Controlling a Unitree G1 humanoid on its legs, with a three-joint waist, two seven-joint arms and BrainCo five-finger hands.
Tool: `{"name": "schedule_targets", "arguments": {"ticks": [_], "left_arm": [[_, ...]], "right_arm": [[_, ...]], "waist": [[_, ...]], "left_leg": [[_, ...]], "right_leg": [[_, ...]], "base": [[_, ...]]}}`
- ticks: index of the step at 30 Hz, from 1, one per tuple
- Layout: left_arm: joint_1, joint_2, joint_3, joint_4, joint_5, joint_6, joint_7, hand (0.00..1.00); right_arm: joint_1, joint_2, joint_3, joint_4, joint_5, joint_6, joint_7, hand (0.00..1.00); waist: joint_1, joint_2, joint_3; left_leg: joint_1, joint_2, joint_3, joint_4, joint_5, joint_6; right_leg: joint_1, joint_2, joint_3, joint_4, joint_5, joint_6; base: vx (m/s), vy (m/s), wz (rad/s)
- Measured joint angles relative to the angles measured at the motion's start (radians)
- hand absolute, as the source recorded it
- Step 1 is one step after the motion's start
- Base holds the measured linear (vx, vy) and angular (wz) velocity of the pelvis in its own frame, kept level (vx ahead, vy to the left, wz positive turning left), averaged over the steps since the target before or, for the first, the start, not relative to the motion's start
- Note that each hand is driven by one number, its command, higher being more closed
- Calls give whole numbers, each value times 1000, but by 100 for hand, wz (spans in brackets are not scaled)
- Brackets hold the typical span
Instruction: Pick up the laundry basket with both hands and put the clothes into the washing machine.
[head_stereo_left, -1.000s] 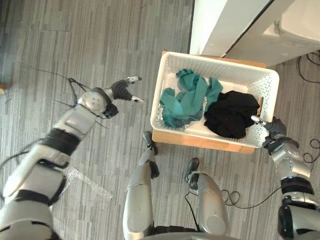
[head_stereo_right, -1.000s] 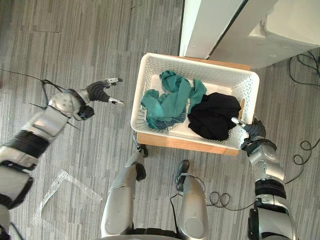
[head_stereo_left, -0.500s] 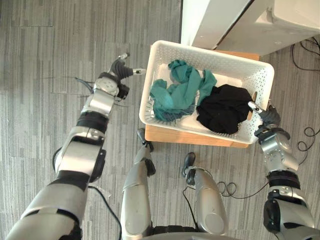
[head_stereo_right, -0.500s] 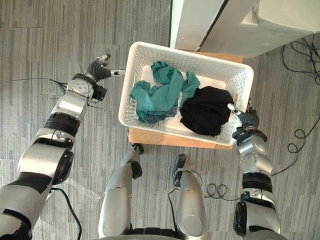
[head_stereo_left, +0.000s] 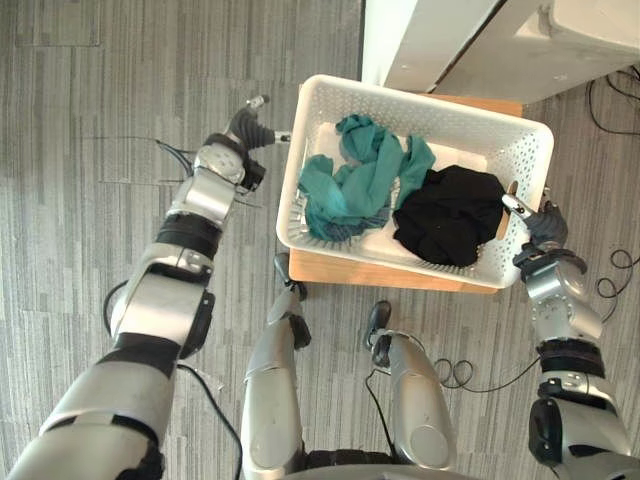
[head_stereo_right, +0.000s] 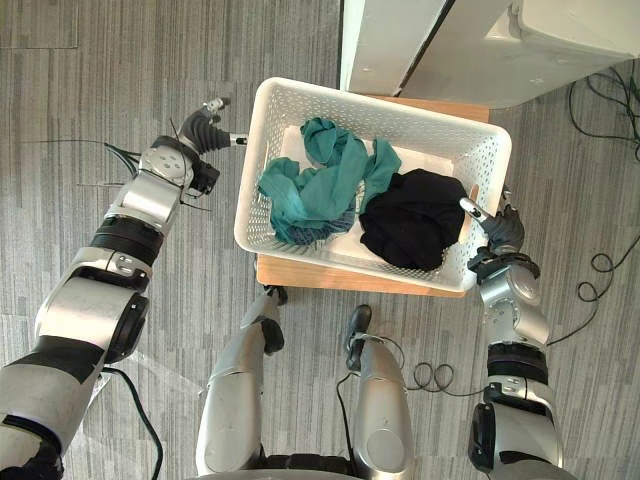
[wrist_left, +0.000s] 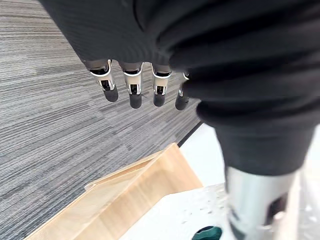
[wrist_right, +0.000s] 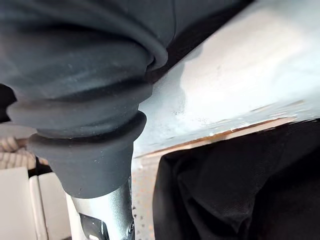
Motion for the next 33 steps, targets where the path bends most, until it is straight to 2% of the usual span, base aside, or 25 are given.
{"name": "schedule_targets", "arguments": {"ticks": [8,9,11,15,17,21,24,29,33], "left_arm": [[-5,151,-29,-151,-19,-1,-26,0],[-1,165,-46,-184,-31,-1,-32,0],[18,179,-51,-243,-70,-4,-47,0],[50,208,-104,-279,-133,-15,-75,0],[67,236,-134,-301,-148,-22,-90,0],[108,236,-170,-312,-132,-27,-105,0],[134,214,-173,-311,-58,-26,-107,0],[163,95,-154,-258,48,-14,-85,0],[166,12,-76,-190,97,0,-57,0]], "right_arm": [[62,5,32,0,-4,3,5,0],[76,5,41,0,-11,4,7,0],[85,5,54,1,-32,5,12,0],[100,4,65,7,-38,4,40,0],[98,3,83,14,-38,4,45,0],[99,3,96,18,-47,4,45,0],[100,5,84,-6,-47,-2,43,0],[117,17,56,-50,-51,-18,36,0],[118,47,34,-81,-58,-21,17,0]], "waist": [[12,9,2],[24,11,1],[26,15,2],[28,40,-2],[27,41,-2],[26,41,-2],[25,41,-2],[23,41,-2],[20,40,-1]], "left_leg": [[44,-12,-17,0,5,-7],[55,-14,-18,-1,5,-7],[68,-17,-19,-3,5,-7],[93,-35,-24,-27,5,-8],[100,-35,-21,-39,2,-12],[101,-38,-21,-49,1,-12],[82,-42,-20,-54,2,-12],[54,-46,-21,-52,10,-2],[43,-44,-17,-50,10,-2]], "right_leg": [[44,-9,-7,11,-1,0],[54,-12,-9,12,-5,-2],[63,-21,-12,22,-16,-2],[71,-39,-18,52,-38,1],[68,-39,-16,58,-39,0],[61,-42,-16,71,-41,1],[33,-47,-15,84,-42,1],[9,-53,-18,89,-42,2],[-7,-51,-13,92,-42,1]], "base": [[47,-24,3],[28,-22,4],[11,-35,8],[-11,-24,12],[-23,-35,2],[0,0,0],[26,-22,1],[67,-38,2],[58,-59,-4]]}}
